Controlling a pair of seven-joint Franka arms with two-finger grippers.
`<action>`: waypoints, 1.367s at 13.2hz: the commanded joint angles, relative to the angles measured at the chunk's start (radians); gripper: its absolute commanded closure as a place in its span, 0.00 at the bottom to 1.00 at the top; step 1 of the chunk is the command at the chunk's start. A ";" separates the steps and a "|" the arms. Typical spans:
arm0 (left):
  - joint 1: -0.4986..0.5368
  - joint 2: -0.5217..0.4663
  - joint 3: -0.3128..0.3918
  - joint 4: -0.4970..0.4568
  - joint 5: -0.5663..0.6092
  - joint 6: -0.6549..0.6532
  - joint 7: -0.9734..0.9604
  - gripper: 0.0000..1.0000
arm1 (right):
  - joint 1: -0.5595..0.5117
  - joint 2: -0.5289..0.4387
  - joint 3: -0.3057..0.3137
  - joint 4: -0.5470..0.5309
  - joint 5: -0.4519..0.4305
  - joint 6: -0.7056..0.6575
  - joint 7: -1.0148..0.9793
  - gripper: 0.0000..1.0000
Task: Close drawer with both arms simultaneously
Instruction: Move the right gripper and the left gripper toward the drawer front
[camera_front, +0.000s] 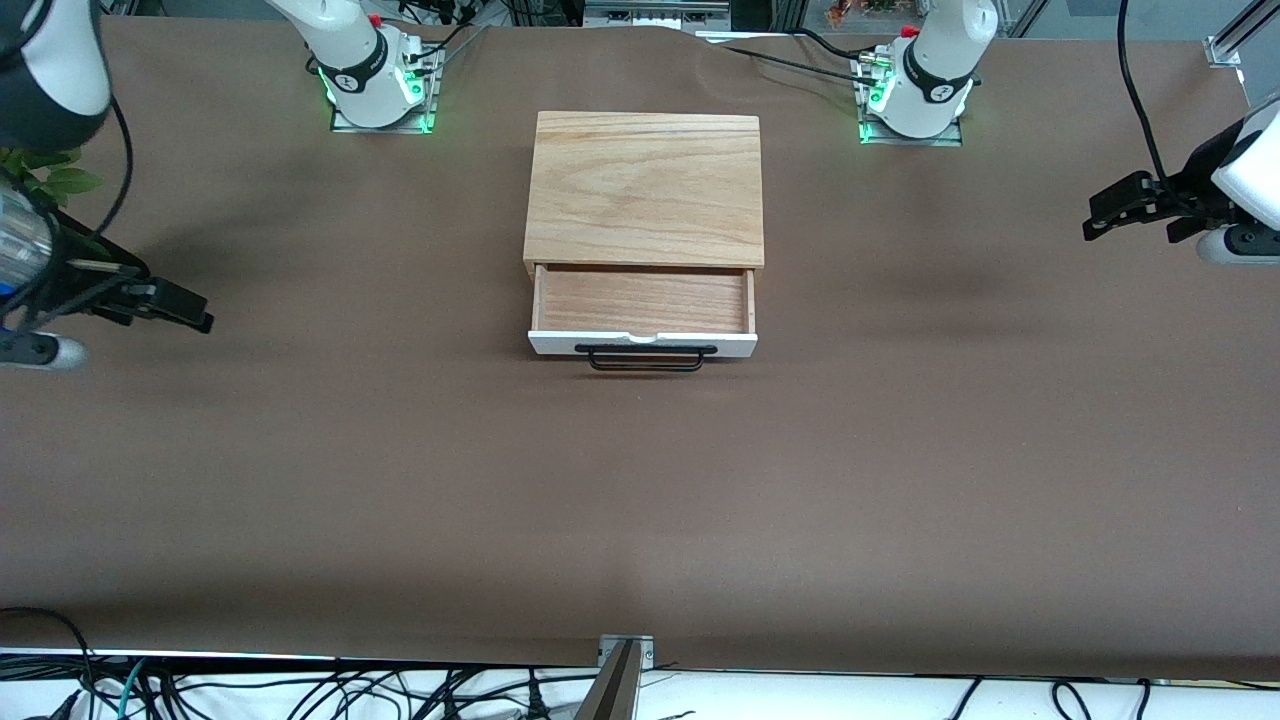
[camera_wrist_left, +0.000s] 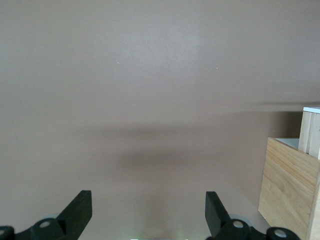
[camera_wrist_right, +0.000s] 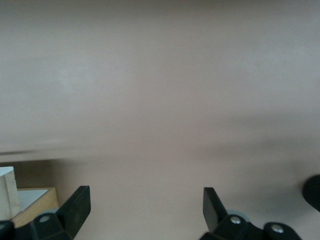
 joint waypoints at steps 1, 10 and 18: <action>0.004 0.036 -0.009 0.006 -0.032 0.009 0.003 0.00 | 0.060 0.053 0.002 0.014 0.014 0.072 0.010 0.00; -0.045 0.255 -0.020 0.120 -0.333 0.042 -0.087 0.00 | 0.278 0.277 0.002 0.016 0.212 0.461 0.007 0.00; -0.229 0.432 -0.025 0.134 -0.424 0.319 -0.081 0.00 | 0.409 0.408 0.002 0.016 0.312 0.595 0.013 0.00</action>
